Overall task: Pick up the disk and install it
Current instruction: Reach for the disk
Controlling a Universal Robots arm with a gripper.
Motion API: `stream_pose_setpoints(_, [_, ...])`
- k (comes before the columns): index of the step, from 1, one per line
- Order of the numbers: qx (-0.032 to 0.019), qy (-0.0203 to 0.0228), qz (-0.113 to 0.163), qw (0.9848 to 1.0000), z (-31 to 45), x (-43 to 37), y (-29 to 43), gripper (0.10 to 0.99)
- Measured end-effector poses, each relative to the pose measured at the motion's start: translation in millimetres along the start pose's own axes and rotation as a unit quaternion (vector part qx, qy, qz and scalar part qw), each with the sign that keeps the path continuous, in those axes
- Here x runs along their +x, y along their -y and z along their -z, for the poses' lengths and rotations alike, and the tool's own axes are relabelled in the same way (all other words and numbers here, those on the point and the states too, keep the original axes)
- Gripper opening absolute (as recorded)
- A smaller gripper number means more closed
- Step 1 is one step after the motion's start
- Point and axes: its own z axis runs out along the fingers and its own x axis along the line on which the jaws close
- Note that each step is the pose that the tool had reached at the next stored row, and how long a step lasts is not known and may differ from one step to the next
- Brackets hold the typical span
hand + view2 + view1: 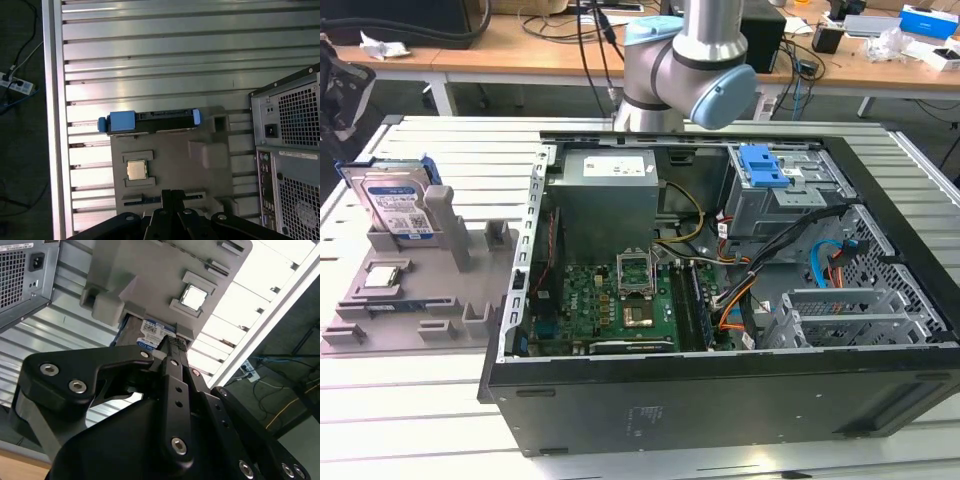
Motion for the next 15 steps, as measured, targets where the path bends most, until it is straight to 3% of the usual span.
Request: stream_pose_setpoints(15, [0.0,0.0,0.0,1.0,1.5,48.3,3.6,0.106])
